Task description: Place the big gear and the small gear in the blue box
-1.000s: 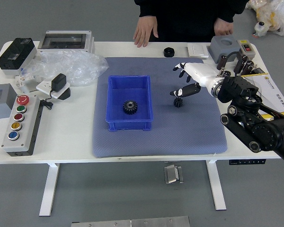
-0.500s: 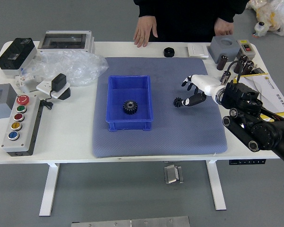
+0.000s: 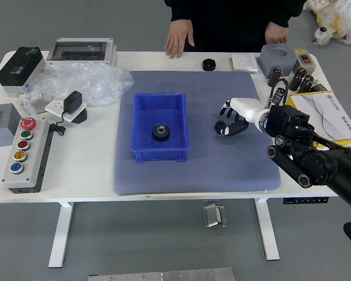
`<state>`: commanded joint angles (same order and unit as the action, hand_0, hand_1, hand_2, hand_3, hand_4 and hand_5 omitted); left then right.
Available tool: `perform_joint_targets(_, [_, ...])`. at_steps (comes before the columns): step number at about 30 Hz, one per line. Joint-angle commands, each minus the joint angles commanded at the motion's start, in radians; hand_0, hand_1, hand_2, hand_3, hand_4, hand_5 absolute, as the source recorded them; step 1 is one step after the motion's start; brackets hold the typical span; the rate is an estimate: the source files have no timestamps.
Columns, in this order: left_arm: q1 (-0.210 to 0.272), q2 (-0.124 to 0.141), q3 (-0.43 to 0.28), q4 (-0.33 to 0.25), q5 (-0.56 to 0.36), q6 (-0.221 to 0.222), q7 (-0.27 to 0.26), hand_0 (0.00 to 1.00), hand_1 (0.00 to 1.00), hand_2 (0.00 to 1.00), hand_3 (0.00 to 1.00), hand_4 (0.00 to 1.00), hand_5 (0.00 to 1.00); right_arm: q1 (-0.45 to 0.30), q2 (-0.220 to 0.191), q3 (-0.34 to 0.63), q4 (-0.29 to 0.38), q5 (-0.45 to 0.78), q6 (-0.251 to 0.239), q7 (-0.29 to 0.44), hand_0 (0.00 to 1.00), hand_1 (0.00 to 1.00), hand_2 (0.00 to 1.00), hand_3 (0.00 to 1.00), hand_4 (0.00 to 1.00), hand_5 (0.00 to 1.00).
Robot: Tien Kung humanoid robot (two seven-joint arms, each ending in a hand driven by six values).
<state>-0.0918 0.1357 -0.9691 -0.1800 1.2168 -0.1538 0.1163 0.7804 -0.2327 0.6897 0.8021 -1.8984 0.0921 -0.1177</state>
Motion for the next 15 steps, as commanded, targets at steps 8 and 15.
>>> perform_joint_targets(8, [0.000,0.000,0.003,0.000,0.001,0.000,0.000,0.850,0.820,0.799,0.822,0.680,0.301,0.001,0.017,-0.006,-0.017,-0.003,-0.012,0.002,0.624,0.537,0.629,0.676,0.836,0.345])
perform_joint_targets(15, [0.000,0.001,0.006,0.000,0.002,0.000,0.001,0.850,0.820,0.799,0.822,0.680,0.300,0.000,0.029,-0.010,-0.026,-0.008,-0.025,0.004,0.616,0.531,0.619,0.668,0.830,0.344])
